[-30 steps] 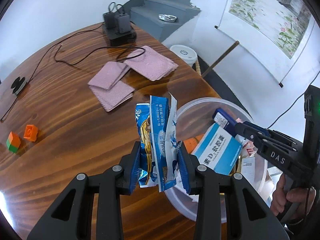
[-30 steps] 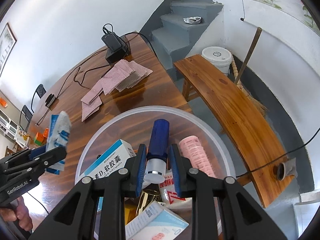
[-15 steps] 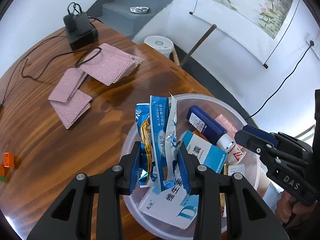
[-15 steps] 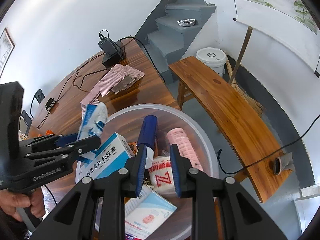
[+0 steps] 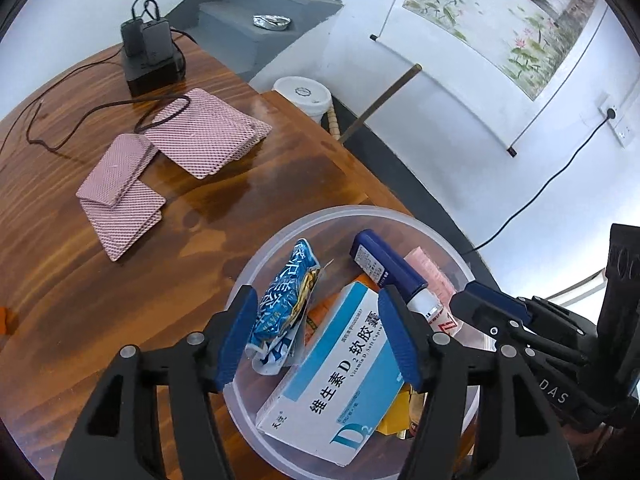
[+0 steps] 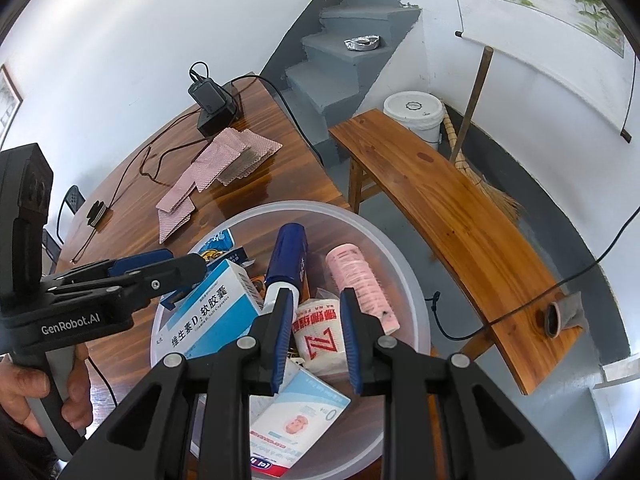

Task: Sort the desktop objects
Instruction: 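Withdraw both grippers from the bowl toward the Lego bricks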

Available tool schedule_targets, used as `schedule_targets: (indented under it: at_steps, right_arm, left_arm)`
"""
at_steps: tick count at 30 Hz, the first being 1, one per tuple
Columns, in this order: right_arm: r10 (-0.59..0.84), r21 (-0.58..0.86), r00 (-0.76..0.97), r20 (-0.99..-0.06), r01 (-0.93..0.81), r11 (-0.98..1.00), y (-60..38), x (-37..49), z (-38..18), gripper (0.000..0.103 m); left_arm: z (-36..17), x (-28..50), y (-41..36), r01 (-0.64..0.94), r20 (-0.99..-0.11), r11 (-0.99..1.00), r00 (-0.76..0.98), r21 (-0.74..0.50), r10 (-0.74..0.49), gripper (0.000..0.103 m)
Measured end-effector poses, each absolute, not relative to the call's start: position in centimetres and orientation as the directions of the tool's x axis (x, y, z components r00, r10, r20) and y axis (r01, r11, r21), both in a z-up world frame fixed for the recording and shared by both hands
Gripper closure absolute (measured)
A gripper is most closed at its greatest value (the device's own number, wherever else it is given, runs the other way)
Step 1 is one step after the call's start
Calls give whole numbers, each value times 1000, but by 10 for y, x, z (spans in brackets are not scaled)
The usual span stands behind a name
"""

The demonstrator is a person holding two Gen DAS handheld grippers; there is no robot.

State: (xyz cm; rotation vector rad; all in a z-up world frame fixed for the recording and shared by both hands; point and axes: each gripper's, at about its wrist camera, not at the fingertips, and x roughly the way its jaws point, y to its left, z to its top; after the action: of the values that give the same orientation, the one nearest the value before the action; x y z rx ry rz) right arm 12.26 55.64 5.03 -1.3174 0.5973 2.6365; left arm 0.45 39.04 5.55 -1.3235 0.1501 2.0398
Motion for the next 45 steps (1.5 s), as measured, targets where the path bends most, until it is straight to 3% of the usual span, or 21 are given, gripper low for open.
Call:
schedule_targets:
  at_steps: [13,15,17,18,36,45]
  right_arm:
    - [-75,287,-628,-774,-242,-927,529,116,62,75]
    - [-83,288,-631,-772,-230,-929,523,114,63,66]
    - [-87,288,-636,-767,-219,-932,515,112,65,41]
    - [-85,286,-641,-763,-216,-934,511,111,66,39]
    - [-205,279,-617,-760,-25,-960,408,86,70,39]
    - [-249,280,-587,-771,39,-959,356,76,66,31]
  left_arm:
    - [67,7,346,-526,-825,-807,-309,-267,474,37]
    - [67,7,334,-507,-825,-820,-321,-266,465,37]
    - [68,7,322,-486,-827,-835,-335,-259,452,37]
    - [68,6,316,-475,-828,-843,-343,-254,443,37]
    - [62,3,173,-192,-867,-962,-426,-192,258,37]
    - [57,5,102,-76,-876,-979,-438,-190,204,37]
